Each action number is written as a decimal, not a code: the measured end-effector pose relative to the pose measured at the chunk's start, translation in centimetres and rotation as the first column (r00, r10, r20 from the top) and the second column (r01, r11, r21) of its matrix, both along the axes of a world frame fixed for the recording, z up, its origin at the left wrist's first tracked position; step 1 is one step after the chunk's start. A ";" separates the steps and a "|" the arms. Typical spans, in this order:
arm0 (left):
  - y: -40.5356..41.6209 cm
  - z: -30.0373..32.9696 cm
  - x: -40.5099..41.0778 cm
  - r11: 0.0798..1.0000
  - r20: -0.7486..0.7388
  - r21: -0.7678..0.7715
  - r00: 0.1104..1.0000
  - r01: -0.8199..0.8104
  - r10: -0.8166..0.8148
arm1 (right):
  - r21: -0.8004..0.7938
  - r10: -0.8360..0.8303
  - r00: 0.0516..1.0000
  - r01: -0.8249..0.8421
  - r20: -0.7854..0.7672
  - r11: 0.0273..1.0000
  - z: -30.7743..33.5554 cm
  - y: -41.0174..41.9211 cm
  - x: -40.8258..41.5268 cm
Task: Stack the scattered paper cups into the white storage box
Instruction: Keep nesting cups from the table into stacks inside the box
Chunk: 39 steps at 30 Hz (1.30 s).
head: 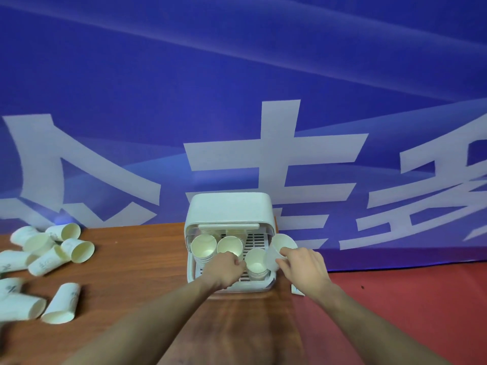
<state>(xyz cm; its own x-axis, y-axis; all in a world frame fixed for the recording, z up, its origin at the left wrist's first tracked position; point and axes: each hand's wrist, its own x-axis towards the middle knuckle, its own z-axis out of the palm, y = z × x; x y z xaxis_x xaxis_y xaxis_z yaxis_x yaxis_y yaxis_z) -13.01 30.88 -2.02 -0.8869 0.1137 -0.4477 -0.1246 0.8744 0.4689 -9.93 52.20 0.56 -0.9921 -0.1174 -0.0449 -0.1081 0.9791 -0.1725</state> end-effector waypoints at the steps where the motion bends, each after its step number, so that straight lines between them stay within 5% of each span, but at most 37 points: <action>1: -0.2 0.1 0.2 1.000 -0.006 -0.011 1.000 0.003 -0.003 | -0.005 0.018 1.000 -0.018 -0.010 1.000 0.1 -0.4 0.0; 16: -4.1 -1.2 0.5 0.993 0.025 -0.120 1.000 0.013 -0.010 | 0.147 0.212 0.974 -0.221 0.073 0.964 -2.6 -3.9 -1.1; 31: -4.9 -4.4 -0.8 0.975 0.090 -0.199 0.993 0.095 -0.078 | 0.083 0.206 0.948 -0.232 0.242 0.969 -5.9 -3.5 -2.3; 39: -6.1 -3.0 -0.6 0.935 0.047 -0.313 0.986 0.169 -0.162 | 0.054 0.211 0.968 -0.220 0.137 0.974 -4.3 -3.6 -2.0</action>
<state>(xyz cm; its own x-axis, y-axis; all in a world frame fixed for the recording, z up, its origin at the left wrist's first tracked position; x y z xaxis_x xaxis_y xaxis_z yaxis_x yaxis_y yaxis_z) -13.64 24.73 -4.97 -0.8580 0.1085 -0.5021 0.0280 0.9858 0.1653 -11.91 48.61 -3.74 -0.9286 -0.3205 -0.1871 -0.2993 0.9449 -0.1327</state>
